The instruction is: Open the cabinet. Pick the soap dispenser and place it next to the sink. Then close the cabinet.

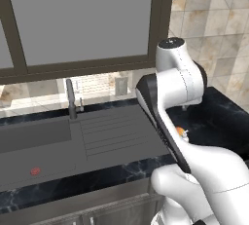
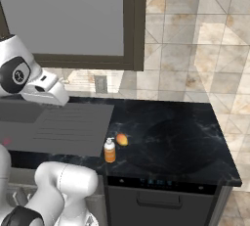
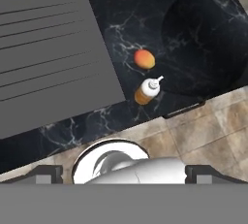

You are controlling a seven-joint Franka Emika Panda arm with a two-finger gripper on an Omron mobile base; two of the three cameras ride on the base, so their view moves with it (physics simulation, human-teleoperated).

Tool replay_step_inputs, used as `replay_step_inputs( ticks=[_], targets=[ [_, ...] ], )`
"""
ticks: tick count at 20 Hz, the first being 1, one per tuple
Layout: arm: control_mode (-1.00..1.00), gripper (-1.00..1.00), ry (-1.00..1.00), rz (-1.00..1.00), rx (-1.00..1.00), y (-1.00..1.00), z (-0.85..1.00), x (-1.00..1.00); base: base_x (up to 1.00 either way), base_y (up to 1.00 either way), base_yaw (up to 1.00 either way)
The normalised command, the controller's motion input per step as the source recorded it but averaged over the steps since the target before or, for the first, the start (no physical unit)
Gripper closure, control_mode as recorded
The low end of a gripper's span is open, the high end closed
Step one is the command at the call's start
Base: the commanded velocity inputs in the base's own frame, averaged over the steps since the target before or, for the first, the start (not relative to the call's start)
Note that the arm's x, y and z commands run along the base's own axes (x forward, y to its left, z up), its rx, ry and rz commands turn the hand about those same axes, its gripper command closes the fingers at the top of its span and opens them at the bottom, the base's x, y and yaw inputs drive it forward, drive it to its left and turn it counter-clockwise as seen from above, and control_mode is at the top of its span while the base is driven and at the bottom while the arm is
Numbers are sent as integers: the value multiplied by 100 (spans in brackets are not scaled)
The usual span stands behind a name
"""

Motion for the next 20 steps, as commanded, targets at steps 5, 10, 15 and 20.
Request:
replay_step_inputs(
  ticks=[5,10,15,20],
  targets=[
    [-100,-100,0,0,0,0,0,-16,0,0,0],
    [-100,-100,0,0,0,0,0,0,0,0,0],
    [100,-100,0,0,0,0,0,0,-2,1,0],
    [100,-100,0,0,0,0,0,0,-19,38,19]
  ],
)
